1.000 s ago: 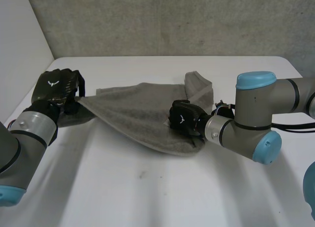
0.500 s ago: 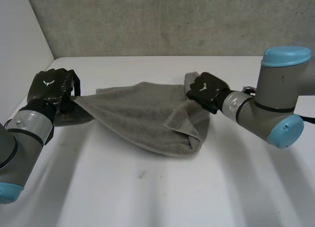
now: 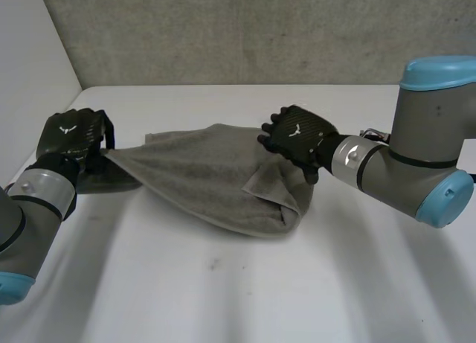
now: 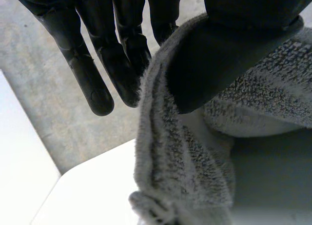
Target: Fold the towel.
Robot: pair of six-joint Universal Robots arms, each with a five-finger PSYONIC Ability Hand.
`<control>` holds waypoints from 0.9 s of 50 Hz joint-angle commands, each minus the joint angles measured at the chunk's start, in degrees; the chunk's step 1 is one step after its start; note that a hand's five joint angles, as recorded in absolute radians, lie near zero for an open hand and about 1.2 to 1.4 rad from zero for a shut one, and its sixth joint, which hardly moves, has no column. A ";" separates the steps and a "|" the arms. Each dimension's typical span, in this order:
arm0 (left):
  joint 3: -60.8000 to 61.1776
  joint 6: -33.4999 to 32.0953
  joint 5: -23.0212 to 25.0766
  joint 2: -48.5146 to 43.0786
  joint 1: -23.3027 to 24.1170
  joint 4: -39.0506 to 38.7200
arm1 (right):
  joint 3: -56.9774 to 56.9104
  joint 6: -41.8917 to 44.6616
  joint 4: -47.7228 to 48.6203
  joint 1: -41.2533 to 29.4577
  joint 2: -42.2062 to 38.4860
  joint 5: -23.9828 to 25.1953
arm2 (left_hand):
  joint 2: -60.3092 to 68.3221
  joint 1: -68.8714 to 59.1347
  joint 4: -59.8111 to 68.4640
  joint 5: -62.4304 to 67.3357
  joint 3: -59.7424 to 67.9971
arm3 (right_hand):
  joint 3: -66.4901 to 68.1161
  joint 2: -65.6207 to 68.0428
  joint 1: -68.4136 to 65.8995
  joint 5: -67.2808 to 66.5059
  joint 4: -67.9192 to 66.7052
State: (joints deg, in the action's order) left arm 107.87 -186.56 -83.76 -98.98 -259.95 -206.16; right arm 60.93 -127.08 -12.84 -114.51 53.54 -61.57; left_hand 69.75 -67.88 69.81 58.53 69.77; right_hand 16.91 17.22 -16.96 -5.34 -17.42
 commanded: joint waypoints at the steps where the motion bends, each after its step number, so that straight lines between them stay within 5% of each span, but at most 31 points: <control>1: -0.11 -0.12 0.00 -2.45 -1.96 -1.35 | -3.01 3.77 -6.32 -1.07 -3.44 2.16 | 10.25 -12.12 10.19 11.47 10.23 | 0.41 0.10 -0.36 -1.97 0.11; 14: -0.11 -0.20 0.00 -3.77 -3.10 -1.87 | -4.33 7.37 -9.31 -2.74 -7.48 2.95 | 10.25 -12.12 10.19 11.47 10.23 | 7.98 7.67 -7.93 -9.54 -7.46; 25: 0.06 -0.29 0.00 -4.47 -4.16 -3.19 | 6.04 6.32 -7.72 -2.12 -2.82 7.52 | 10.25 -12.12 10.19 11.47 10.23 | 19.25 18.94 -19.20 -20.81 -18.73; 38: 0.33 -0.29 0.00 -4.38 -4.25 -3.19 | 25.46 4.22 18.00 -0.98 2.71 4.81 | 10.25 -12.12 10.19 11.47 10.23 | 26.15 25.84 -26.10 -27.71 -25.63; 45: 0.41 -0.29 0.00 -4.38 -4.25 -3.19 | 25.64 -0.09 21.72 -1.51 2.10 3.83 | 10.25 -12.12 10.19 11.47 10.23 | 22.96 22.65 -22.91 -24.52 -22.44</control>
State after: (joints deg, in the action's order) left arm 108.22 -186.86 -83.76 -103.36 -264.19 -209.35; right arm 86.61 -123.97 5.87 -115.54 56.26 -56.90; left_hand 69.75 -67.88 69.81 58.53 69.77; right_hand 41.31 41.82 -41.40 -31.28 -41.55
